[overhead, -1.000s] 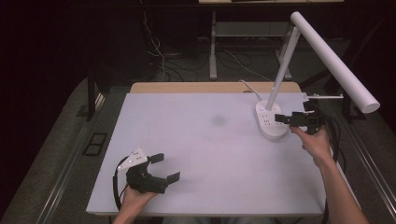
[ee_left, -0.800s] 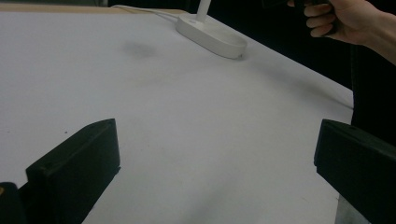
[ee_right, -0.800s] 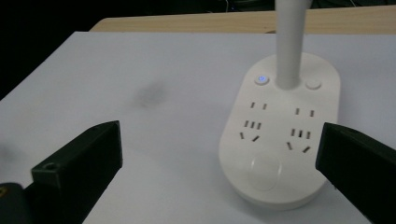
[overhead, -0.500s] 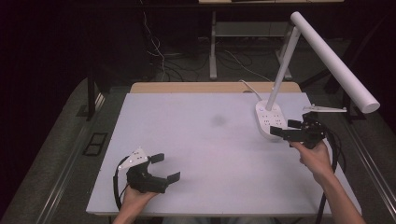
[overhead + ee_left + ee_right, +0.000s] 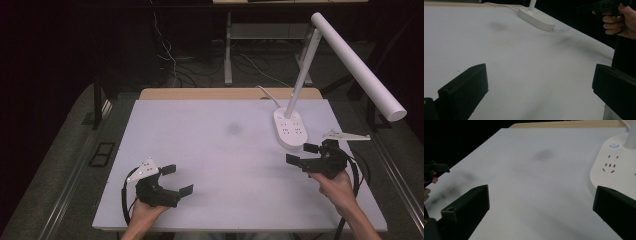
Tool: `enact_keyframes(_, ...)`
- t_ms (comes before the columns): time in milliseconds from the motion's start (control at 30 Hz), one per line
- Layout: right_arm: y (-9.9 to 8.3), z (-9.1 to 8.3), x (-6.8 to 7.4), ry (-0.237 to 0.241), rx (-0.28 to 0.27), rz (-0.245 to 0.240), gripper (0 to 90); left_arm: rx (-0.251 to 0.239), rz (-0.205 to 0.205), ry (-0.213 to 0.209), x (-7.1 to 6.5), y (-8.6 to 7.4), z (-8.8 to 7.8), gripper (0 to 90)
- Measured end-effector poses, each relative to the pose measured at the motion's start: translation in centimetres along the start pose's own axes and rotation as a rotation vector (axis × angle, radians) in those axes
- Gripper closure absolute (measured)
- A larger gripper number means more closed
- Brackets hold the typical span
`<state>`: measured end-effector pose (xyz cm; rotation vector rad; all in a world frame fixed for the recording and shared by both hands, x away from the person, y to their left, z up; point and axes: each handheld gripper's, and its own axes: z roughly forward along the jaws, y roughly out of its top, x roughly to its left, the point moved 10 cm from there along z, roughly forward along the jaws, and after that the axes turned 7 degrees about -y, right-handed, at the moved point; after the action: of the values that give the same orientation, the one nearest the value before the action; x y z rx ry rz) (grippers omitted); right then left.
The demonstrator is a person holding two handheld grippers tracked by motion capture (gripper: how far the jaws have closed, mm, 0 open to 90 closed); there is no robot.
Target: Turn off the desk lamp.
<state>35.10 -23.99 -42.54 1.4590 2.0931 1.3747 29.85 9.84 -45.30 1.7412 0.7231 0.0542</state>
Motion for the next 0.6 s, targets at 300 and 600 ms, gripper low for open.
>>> enact_keyframes(300,-2.4,0.0,1.5,0.036,-0.007,-0.014,0.6,0.006,0.004,-0.002,-0.1,-0.1,0.1,0.0)
enact_keyframes(600,-4.9,-0.2,2.9,0.036,0.006,-0.05,0.6,0.009,0.008,-0.004,-0.1,-0.1,0.1,0.0)
